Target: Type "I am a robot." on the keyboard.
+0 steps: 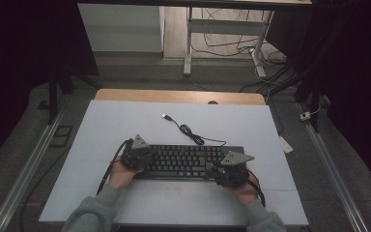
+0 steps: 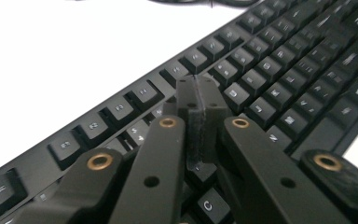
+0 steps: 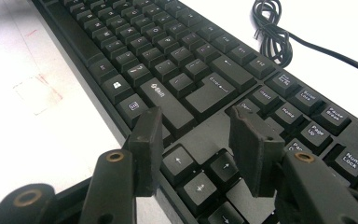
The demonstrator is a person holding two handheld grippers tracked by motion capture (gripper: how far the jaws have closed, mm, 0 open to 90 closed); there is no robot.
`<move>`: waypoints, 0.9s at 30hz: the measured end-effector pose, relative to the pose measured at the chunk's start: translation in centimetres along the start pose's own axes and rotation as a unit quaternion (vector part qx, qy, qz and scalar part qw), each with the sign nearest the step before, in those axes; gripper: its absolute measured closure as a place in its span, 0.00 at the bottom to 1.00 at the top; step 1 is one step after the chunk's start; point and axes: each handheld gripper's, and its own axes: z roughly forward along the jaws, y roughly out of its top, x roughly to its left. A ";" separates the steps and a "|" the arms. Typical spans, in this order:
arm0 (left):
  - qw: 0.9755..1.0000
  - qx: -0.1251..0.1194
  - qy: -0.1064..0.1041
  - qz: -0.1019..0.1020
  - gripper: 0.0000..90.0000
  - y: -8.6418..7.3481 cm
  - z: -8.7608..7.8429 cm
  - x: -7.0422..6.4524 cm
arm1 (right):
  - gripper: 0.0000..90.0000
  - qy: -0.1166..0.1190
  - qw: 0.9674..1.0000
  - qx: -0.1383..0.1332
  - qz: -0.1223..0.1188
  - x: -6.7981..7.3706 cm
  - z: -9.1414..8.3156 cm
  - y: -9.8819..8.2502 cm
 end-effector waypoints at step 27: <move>0.999 -0.016 0.006 -0.031 0.42 -3.5 -5.2 -0.4 | 0.60 -0.006 1.000 0.004 -0.003 -0.1 0.1 0.0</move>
